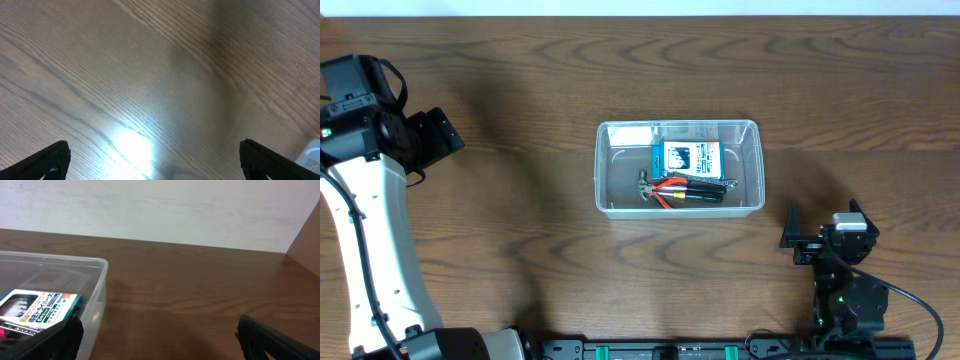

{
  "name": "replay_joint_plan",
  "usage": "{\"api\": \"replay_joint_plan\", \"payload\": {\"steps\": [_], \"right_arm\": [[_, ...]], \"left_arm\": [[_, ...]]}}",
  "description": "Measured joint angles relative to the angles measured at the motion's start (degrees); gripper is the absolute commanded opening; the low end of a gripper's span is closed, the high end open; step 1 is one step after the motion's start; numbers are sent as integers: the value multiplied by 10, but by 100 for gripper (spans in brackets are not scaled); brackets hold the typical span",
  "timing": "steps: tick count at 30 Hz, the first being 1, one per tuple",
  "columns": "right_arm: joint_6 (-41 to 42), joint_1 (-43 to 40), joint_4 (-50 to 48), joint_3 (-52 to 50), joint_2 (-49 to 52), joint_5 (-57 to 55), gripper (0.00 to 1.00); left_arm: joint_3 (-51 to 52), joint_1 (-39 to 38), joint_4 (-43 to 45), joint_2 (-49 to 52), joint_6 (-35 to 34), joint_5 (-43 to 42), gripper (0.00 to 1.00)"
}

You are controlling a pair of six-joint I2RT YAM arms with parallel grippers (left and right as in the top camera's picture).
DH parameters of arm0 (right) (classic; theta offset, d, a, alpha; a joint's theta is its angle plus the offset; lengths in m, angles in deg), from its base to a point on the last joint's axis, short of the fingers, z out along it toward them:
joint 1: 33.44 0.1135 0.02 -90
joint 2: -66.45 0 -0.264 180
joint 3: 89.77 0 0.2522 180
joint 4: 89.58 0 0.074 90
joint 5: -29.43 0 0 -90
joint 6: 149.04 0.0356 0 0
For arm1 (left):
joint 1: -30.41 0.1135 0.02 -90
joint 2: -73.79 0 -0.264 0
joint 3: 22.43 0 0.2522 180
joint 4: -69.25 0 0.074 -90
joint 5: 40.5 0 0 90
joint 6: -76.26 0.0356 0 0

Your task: Pack container

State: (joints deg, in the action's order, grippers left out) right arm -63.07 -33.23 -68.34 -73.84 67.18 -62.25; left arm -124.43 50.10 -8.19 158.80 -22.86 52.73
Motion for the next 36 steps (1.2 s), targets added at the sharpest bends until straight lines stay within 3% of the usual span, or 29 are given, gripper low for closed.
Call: {"api": "replay_joint_plan", "payload": {"steps": [28, 36], "right_arm": [[0, 0, 0, 0, 0, 0, 99], [0, 0, 0, 0, 0, 0, 99]], "left_arm": [[0, 0, 0, -3, 0, 0, 98], [46, -37, 0, -145, 0, 0, 98]]}}
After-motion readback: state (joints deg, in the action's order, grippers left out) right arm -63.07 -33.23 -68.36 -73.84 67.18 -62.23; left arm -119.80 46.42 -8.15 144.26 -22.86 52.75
